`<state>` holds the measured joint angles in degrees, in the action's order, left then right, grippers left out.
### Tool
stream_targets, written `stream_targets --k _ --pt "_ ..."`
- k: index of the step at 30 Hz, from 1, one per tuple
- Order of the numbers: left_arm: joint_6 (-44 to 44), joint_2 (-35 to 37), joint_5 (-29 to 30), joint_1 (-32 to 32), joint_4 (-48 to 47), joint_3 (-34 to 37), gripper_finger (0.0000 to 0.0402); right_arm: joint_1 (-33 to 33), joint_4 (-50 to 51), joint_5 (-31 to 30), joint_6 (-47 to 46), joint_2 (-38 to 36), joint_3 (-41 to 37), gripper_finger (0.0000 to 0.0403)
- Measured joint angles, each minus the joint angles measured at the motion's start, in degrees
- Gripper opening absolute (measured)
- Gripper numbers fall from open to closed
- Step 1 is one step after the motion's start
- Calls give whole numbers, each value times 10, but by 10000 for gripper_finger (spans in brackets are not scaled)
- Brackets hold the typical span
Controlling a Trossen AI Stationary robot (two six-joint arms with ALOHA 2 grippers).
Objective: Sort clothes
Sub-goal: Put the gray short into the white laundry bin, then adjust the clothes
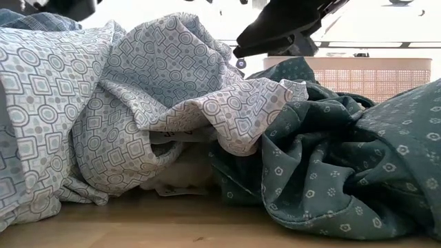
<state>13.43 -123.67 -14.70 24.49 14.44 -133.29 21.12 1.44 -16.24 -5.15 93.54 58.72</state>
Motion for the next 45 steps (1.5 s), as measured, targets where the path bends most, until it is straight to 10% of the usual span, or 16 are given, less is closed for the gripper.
stream_targets --k 31,45 --pt "-62 -52 3 -5 -248 2 10 -1 -7 -3 6 0 0 173" --pt "-77 -49 -1 -5 -261 2 150 -1 -3 1 1 0 0 173"
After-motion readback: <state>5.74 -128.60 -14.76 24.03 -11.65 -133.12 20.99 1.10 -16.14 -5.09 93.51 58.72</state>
